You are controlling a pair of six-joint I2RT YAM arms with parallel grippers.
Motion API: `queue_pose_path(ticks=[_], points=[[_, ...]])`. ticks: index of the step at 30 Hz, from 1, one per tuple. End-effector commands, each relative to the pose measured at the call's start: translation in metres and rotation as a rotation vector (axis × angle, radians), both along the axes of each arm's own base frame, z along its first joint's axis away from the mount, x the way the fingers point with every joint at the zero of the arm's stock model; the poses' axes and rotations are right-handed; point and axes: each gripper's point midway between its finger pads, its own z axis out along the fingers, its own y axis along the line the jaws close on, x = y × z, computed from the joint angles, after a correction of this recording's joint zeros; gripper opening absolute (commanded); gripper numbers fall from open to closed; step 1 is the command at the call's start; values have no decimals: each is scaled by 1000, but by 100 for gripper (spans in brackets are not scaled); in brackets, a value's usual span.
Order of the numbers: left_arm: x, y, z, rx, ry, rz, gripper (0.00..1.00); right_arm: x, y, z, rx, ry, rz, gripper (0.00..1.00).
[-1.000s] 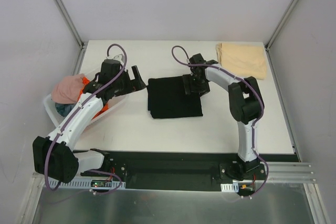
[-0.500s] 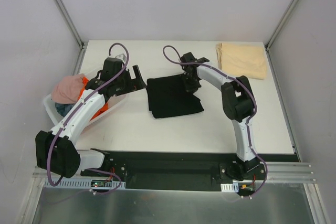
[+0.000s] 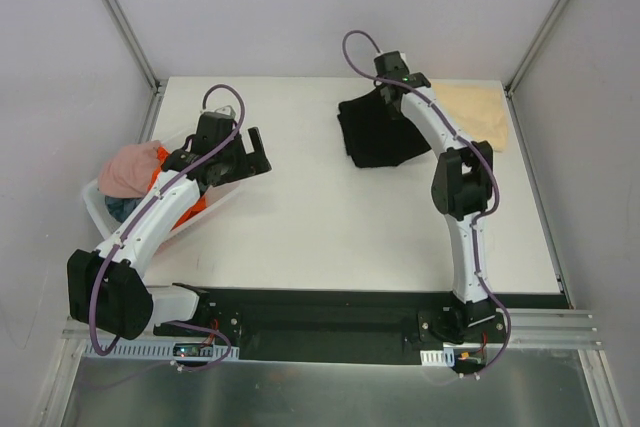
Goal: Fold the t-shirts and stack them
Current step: Put the neatly folded tshirt into the corner of the board with the right arm
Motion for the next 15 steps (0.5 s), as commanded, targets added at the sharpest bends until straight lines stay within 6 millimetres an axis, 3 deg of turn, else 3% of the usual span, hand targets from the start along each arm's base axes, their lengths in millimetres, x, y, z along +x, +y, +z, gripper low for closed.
queue_pose_path(ticks=[1,8,15], points=[[4,12,21,39,-61,36,99,38,-45,43,-49,-139,-76,1],[4,13,19,36,-44,52,99,76,-79,78,-153,-275,-65,1],[6,11,19,28,-37,53,99,86,-99,112,-100,-367,-80,1]])
